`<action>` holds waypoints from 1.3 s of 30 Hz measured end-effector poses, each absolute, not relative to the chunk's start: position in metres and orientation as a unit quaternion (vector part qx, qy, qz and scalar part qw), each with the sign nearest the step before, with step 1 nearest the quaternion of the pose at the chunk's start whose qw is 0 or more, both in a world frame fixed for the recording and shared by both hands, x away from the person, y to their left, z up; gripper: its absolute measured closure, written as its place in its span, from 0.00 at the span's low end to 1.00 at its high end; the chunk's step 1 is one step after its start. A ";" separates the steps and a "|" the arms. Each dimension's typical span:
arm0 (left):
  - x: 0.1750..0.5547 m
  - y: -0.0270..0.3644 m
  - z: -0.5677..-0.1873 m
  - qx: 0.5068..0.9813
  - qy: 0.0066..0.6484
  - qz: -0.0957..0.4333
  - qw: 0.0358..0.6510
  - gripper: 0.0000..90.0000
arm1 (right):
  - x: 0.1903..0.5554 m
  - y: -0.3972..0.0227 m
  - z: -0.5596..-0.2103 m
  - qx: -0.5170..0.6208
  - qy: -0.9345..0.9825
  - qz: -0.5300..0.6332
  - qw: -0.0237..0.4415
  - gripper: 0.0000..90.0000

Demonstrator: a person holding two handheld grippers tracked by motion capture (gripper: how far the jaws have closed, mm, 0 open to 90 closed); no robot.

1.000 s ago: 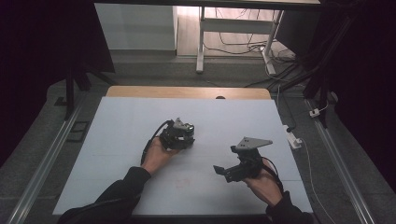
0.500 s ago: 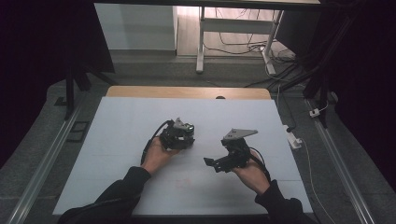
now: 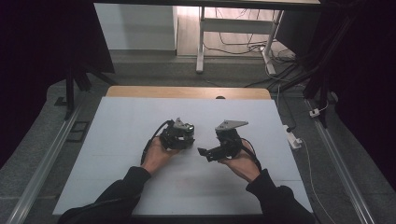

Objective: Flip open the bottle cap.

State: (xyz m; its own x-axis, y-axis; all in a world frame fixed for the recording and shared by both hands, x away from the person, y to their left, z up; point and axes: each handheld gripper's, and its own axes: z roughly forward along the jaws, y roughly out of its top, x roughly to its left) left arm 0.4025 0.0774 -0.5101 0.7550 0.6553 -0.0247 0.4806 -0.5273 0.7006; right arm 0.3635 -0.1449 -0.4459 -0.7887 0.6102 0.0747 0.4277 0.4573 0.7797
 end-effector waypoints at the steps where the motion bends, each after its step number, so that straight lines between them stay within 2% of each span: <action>1: 0.402 0.077 -0.510 0.865 0.329 0.121 0.359 0.60 | 0.366 -0.143 -0.446 0.309 0.846 0.421 0.109 0.00; 15: 0.403 0.077 -0.510 0.866 0.327 0.121 0.358 0.60 | 0.389 -0.128 -0.457 0.310 0.851 0.407 0.122 0.00; 20: 0.403 0.077 -0.510 0.866 0.327 0.121 0.358 0.60 | 0.394 -0.122 -0.458 0.304 0.853 0.404 0.127 0.07; 21: 0.403 0.077 -0.510 0.866 0.327 0.122 0.358 0.60 | 0.395 -0.120 -0.458 0.301 0.854 0.404 0.129 0.15; 22: 0.403 0.077 -0.510 0.866 0.327 0.122 0.358 0.60 | 0.395 -0.120 -0.458 0.301 0.854 0.404 0.129 0.15; 23: 0.403 0.077 -0.510 0.866 0.327 0.122 0.358 0.60 | 0.396 -0.120 -0.458 0.300 0.855 0.403 0.128 0.20; 24: 0.402 0.077 -0.510 0.866 0.327 0.122 0.358 0.60 | 0.397 -0.119 -0.458 0.294 0.858 0.402 0.127 0.31; 25: 0.403 0.077 -0.510 0.866 0.327 0.122 0.358 0.60 | 0.397 -0.119 -0.458 0.294 0.858 0.402 0.127 0.31; 26: 0.403 0.077 -0.510 0.866 0.327 0.122 0.358 0.60 | 0.397 -0.118 -0.457 0.291 0.860 0.400 0.124 0.36; 28: 0.402 0.077 -0.510 0.866 0.327 0.122 0.358 0.60 | 0.398 -0.117 -0.457 0.282 0.865 0.398 0.117 0.51; 35: 0.402 0.077 -0.510 0.866 0.327 0.122 0.357 0.60 | 0.400 -0.109 -0.458 0.258 0.878 0.393 0.085 0.93; 39: 0.402 0.077 -0.510 0.866 0.327 0.122 0.357 0.60 | 0.400 -0.104 -0.460 0.249 0.884 0.388 0.080 0.98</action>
State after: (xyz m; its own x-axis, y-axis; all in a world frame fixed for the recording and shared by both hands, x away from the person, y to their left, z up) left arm 0.4023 0.0770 -0.5100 0.7560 0.6542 -0.0219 0.4792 -0.5304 0.6993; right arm 0.3996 -0.1045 -0.4597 -0.8631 0.5023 0.0519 0.3780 0.5744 0.7261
